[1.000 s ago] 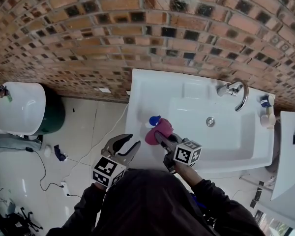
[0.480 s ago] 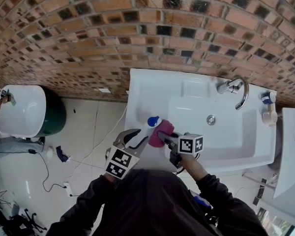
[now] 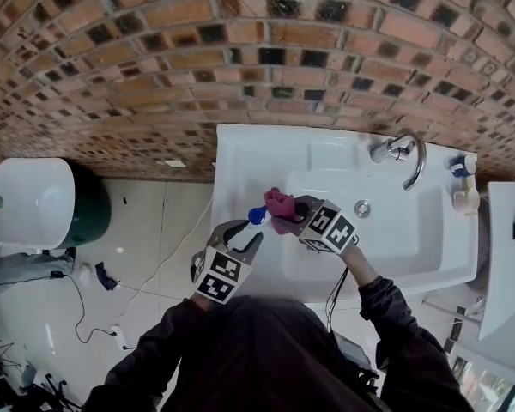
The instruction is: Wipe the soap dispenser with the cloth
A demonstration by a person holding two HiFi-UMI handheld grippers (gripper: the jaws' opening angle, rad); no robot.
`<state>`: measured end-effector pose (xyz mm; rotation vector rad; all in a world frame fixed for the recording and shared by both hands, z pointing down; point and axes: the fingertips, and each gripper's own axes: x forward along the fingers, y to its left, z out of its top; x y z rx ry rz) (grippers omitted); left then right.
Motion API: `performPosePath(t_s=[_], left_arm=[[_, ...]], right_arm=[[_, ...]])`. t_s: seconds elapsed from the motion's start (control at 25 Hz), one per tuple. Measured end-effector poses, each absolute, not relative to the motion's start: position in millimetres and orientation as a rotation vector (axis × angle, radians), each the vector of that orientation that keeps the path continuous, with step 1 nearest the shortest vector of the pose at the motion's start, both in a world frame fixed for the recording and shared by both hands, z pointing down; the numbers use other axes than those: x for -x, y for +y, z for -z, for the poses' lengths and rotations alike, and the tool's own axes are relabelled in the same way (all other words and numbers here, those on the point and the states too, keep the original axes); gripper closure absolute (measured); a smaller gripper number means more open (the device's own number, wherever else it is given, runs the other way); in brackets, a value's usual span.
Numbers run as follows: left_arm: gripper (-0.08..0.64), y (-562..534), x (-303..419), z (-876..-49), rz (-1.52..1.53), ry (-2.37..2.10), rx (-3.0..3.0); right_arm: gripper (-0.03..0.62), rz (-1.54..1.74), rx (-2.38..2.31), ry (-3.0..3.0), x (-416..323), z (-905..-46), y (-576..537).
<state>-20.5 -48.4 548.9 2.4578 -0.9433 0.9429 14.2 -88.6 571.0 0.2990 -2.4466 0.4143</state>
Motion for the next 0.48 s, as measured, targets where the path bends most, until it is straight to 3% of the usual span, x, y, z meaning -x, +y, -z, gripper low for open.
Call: performPosePath(t_s=[0.48], left_arm=[[0.411,-50,22,-559,-0.961,-0.920,-2.431]], right_arm=[[0.522,-0.304,0.024,-2.145,-10,-648,-63]])
